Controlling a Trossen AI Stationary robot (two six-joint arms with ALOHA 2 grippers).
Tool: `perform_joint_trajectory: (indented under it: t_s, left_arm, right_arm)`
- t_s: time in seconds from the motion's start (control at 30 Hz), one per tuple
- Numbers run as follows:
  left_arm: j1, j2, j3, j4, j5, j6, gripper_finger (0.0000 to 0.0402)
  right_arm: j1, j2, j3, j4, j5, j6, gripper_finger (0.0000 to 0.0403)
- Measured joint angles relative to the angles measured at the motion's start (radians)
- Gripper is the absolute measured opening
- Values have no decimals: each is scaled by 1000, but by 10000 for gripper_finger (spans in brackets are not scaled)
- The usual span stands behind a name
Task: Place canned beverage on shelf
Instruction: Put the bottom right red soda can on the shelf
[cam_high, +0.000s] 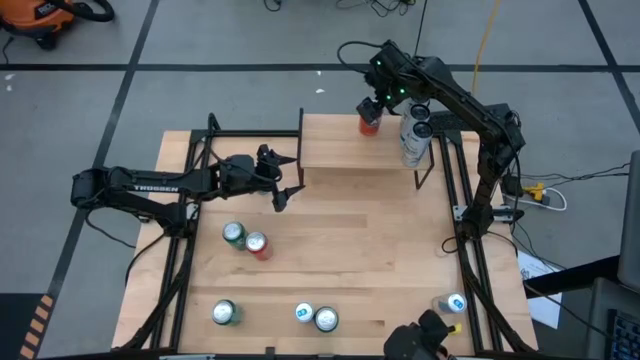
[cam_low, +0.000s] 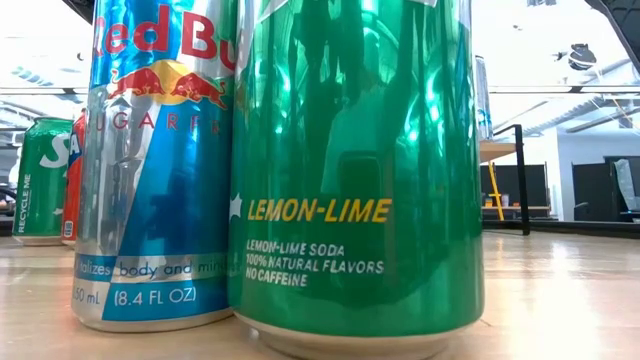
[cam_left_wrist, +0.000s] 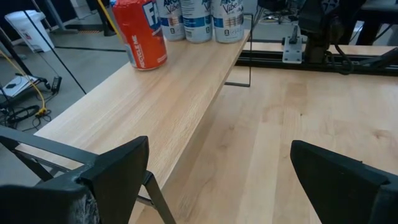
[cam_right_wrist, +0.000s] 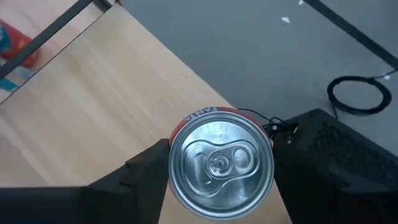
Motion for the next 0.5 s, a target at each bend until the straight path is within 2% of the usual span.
perform_joint_trajectory:
  t_s: [0.5]
  left_arm:
    - [0, 0, 0, -13, 0, 0, 384]
  right_arm:
    - [-2, -2, -1, -61, 20, 59, 242]
